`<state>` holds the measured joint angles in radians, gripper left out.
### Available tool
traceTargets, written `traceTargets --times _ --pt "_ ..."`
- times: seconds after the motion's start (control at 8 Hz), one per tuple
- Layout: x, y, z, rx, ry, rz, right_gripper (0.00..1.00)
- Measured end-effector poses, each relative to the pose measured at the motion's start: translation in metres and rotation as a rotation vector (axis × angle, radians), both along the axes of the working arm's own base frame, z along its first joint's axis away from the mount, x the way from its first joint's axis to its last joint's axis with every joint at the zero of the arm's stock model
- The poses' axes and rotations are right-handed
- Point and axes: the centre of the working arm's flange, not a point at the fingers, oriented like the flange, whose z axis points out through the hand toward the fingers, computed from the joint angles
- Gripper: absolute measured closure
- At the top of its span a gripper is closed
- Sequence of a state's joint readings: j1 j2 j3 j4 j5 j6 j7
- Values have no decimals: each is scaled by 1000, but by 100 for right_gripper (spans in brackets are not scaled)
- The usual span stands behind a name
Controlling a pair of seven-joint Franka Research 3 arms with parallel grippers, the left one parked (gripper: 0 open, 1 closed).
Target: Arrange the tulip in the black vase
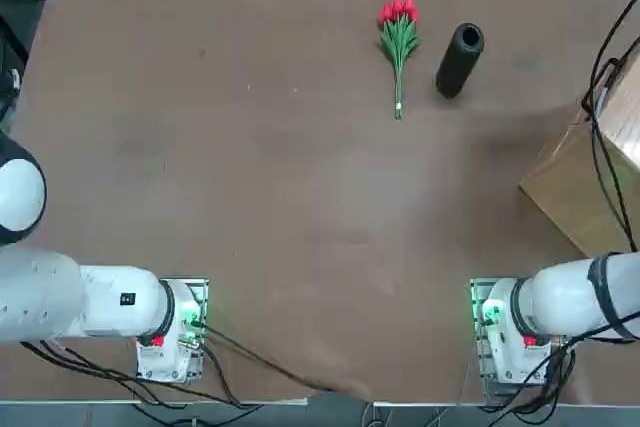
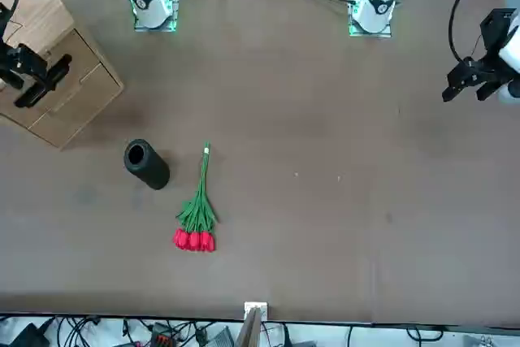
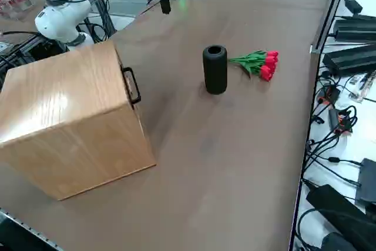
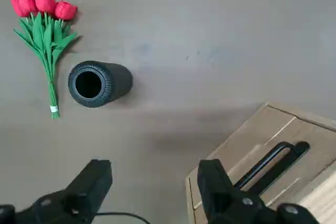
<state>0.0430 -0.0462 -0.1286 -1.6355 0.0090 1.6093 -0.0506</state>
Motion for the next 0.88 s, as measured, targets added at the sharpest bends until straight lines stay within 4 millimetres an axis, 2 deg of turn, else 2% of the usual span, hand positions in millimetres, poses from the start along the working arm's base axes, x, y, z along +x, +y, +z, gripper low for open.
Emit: traceTargets --times 0.5,0.62,0.88 --pt "1 7 0 9 -1 -12 0" --pt "4 22 -4 15 7 -10 0" --pt "19 88 -25 13 16 54 0"
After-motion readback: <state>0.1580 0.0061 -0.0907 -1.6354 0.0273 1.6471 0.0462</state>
